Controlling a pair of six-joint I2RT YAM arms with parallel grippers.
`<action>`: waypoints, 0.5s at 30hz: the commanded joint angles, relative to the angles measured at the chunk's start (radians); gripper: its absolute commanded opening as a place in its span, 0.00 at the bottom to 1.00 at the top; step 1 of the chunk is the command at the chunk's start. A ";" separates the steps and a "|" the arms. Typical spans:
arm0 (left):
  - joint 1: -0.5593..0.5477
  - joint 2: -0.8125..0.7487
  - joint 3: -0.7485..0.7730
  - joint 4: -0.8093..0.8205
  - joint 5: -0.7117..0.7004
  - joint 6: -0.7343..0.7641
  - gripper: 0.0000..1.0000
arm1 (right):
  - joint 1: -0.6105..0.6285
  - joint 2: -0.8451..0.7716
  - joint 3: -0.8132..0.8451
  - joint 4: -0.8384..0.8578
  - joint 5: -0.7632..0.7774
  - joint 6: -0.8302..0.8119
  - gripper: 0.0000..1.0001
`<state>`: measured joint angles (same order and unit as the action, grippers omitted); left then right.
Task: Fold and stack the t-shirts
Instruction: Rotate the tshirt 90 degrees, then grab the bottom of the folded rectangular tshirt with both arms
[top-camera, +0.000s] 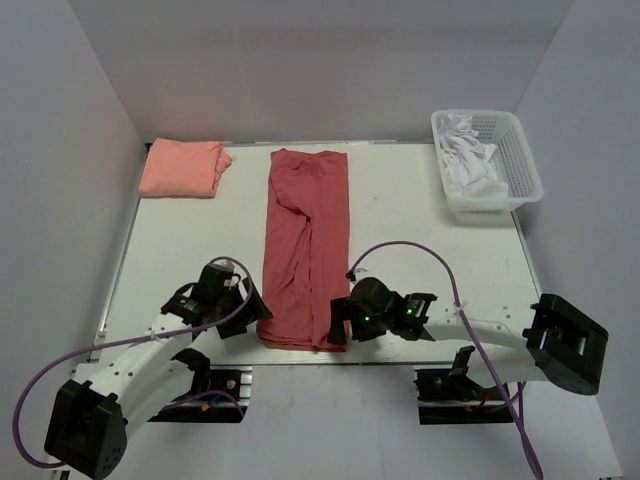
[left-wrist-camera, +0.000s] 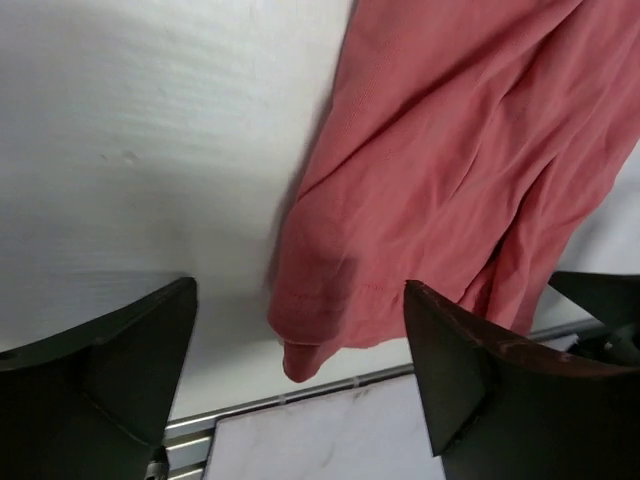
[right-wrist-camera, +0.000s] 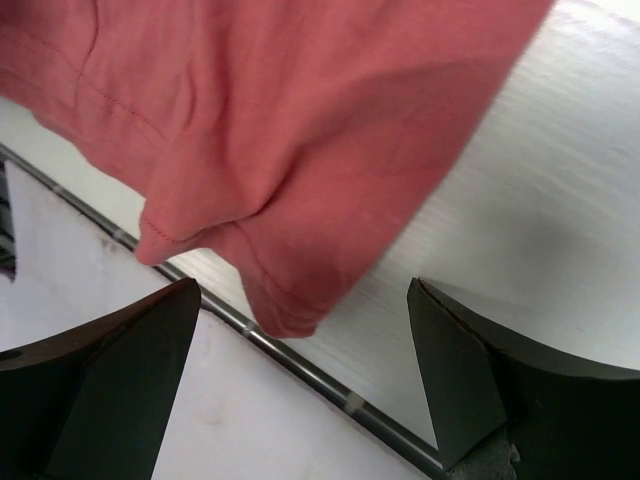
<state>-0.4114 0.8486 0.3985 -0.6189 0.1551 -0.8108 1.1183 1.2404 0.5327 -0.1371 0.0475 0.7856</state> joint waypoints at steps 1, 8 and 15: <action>-0.020 -0.029 -0.070 0.070 0.119 -0.047 0.90 | -0.005 0.021 -0.017 0.068 -0.072 0.050 0.90; -0.050 -0.106 -0.138 0.059 0.175 -0.088 0.68 | -0.005 0.027 -0.017 0.067 -0.110 0.063 0.90; -0.060 -0.120 -0.159 0.016 0.130 -0.097 0.41 | -0.011 0.039 -0.019 0.070 -0.113 0.067 0.80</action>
<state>-0.4652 0.7185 0.2474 -0.5770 0.3080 -0.9039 1.1114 1.2644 0.5167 -0.0845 -0.0536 0.8371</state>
